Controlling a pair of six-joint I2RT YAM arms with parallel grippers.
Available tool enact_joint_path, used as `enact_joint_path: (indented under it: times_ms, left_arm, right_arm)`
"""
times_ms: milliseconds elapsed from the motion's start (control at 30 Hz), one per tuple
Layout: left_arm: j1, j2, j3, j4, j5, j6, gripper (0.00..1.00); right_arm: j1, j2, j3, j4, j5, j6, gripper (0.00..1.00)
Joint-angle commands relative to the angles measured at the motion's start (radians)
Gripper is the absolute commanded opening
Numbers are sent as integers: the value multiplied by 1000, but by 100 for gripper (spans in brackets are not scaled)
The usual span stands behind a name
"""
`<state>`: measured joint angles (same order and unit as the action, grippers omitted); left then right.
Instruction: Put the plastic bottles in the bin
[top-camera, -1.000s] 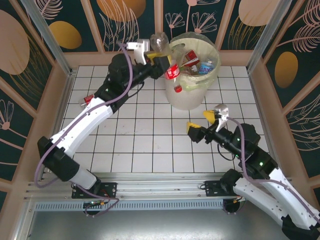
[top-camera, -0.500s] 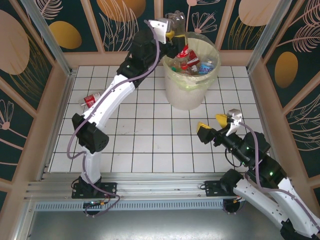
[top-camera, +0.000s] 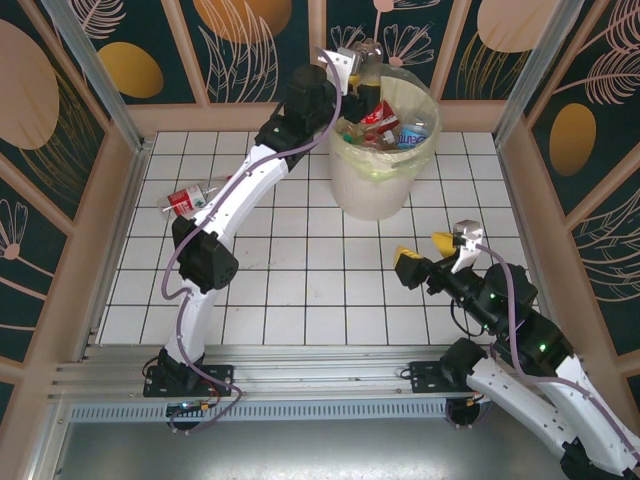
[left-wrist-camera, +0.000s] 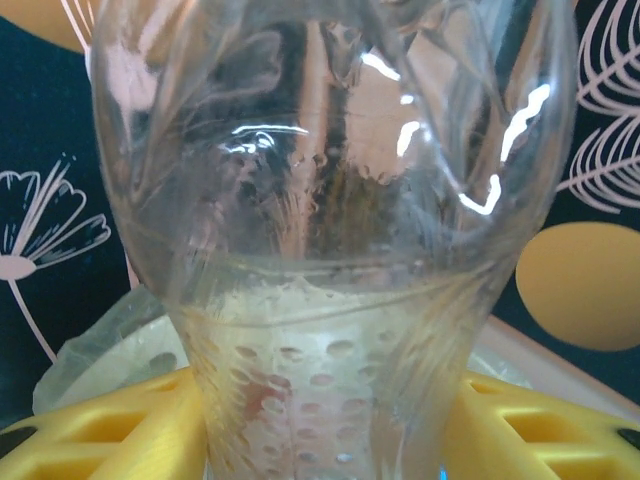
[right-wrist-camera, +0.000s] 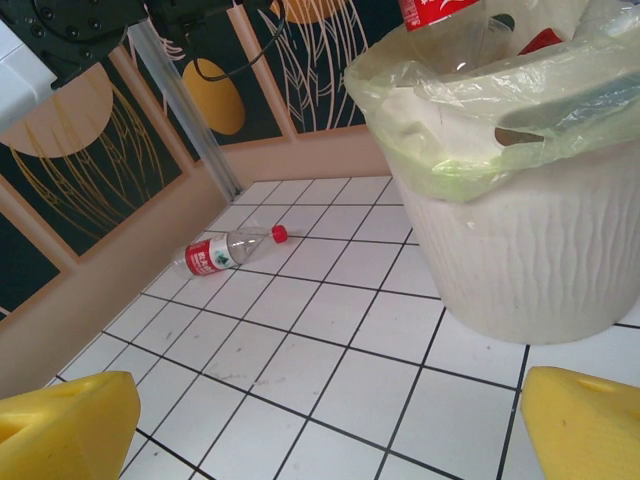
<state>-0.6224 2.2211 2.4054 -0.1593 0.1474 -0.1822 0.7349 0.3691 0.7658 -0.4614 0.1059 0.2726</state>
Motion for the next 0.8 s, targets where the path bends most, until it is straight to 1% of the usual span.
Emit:
enact_joint_path:
  times_ms: [0,67,233,633,767]
  left_arm:
    - [9,-3,30,-47,38,57,59]
    - [12,-8,34,-70,52,57,59]
    - [15,6,32,-91,145,10,60]
    - [16,39,40,-62,243,-64,64]
    - [31,40,38,-60,274,-91,66]
  right_arm:
    - [5,-8,20,-4,22,15,98]
    - [6,-4,16,0,23,16,98]
    - [5,17,12,16,20,16,98]
    - [7,37,12,18,24,22,98]
    - [5,43,3,25,25,25,98]
